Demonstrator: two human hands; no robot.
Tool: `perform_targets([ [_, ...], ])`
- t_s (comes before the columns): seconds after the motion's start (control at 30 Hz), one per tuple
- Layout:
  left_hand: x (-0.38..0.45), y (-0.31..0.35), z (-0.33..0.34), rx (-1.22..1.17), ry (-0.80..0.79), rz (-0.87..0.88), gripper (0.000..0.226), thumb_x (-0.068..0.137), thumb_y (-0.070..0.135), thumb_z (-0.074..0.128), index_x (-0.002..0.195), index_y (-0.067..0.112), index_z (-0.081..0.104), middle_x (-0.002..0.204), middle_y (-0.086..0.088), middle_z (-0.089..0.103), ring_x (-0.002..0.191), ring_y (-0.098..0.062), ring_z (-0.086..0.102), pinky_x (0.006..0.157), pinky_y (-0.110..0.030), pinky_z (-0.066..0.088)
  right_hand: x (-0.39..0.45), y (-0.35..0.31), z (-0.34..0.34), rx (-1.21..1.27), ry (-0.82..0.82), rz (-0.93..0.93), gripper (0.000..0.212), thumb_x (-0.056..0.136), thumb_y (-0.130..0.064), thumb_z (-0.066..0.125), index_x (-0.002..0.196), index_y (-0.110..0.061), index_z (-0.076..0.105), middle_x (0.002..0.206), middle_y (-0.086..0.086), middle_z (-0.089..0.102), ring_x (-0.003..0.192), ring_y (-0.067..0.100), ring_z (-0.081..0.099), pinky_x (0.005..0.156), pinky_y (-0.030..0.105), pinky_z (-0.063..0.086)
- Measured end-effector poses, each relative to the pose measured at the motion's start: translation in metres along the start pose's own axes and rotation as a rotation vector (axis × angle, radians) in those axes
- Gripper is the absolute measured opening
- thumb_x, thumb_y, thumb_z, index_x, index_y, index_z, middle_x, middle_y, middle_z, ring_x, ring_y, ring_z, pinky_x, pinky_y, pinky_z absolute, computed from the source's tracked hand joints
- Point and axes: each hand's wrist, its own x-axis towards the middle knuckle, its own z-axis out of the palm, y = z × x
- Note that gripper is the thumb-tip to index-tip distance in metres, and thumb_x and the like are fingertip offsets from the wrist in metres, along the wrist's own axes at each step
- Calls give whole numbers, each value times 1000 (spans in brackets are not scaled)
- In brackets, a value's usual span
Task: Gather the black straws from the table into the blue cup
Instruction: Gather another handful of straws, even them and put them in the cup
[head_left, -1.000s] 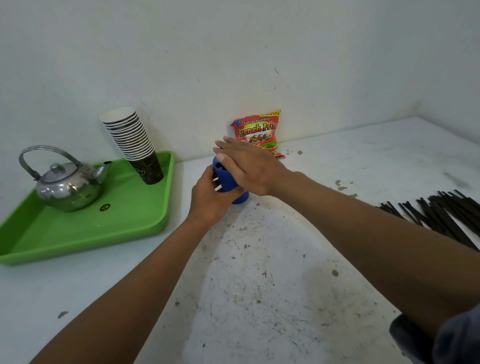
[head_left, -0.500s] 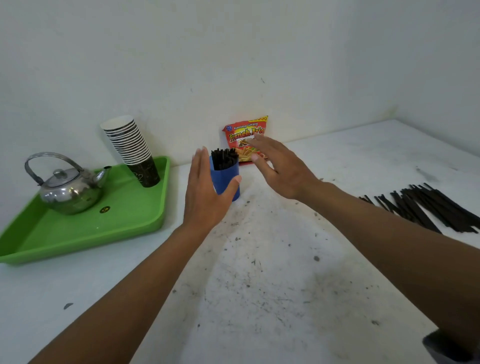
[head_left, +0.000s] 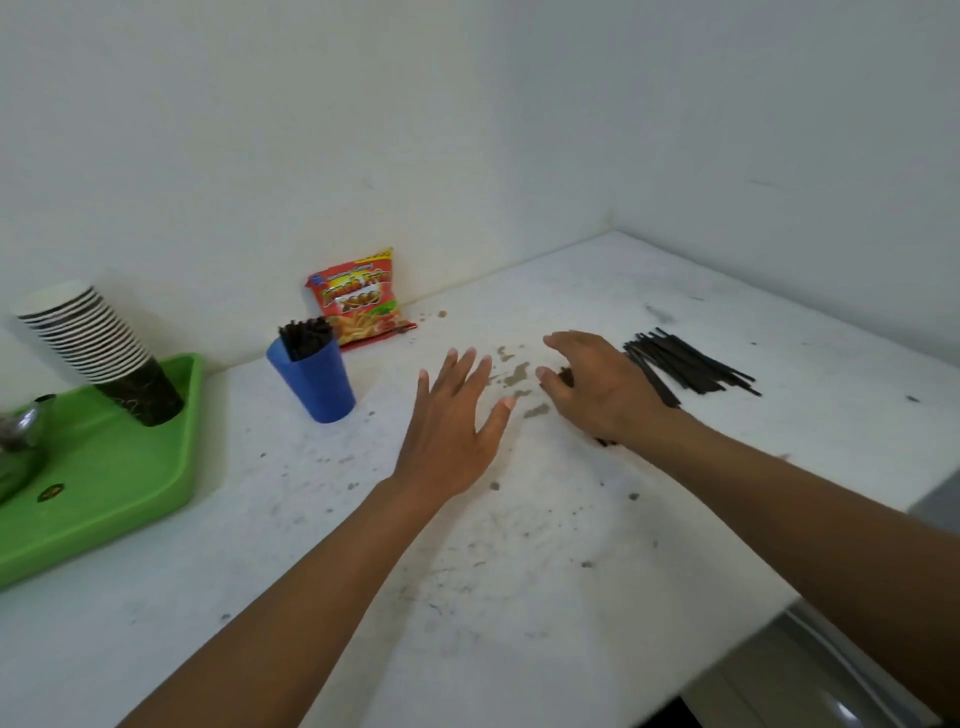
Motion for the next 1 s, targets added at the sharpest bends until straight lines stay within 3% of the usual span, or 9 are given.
perform_targets([
  [0.2,-4,13,24,34,-137,-35,62,106,54,31,161,26,26,172,2,14,159,-14,1,127,-45,-4,-33,12,-1,-211,66,10,50,92,-55,56,121,-15,64,121,1,67,115,21,58,92,34,48],
  [0.3,-9,12,28,59,-209,-54,65,105,57,29,162,25,23,173,2,11,159,-14,-1,127,-47,-5,-41,9,2,-270,41,22,52,91,-58,56,119,-15,66,115,1,69,110,22,62,89,34,50],
  [0.53,-16,4,36,114,-248,-127,72,101,66,21,163,29,20,173,5,8,159,-13,-1,125,-43,-11,-44,0,0,-247,-31,13,26,100,-35,51,115,-17,64,105,1,70,93,24,65,75,34,49],
  [0.63,-17,3,37,133,-243,-130,74,100,69,19,163,30,19,173,6,8,159,-12,-1,125,-42,-10,-46,-1,-3,-251,-22,24,28,100,-32,52,119,-14,63,108,2,69,98,24,65,79,35,53],
  [0.77,-19,3,37,148,-250,-120,74,100,69,18,163,30,17,173,6,6,159,-13,-1,126,-43,-9,-40,-4,-9,-316,-63,97,26,99,-33,56,115,-15,64,102,5,68,94,26,64,72,32,49],
  [0.87,-19,4,35,152,-252,-114,74,100,69,17,163,30,16,173,5,6,159,-13,-2,126,-43,-8,-30,-8,-14,-252,-135,143,31,96,-25,60,125,-14,61,118,7,65,106,29,62,82,36,52],
  [0.9,-19,4,35,151,-250,-113,74,100,69,17,163,30,17,173,5,6,159,-13,-2,126,-43,-8,-27,-9,-16,-239,-151,166,30,94,-24,62,122,-14,62,118,6,64,107,28,61,83,36,52],
  [1.0,-19,4,35,155,-244,-109,74,100,69,17,163,30,17,173,5,7,159,-13,-1,127,-43,-6,-20,-8,-17,-241,-163,260,13,90,-20,66,88,-15,54,92,2,60,82,24,57,58,29,42],
])
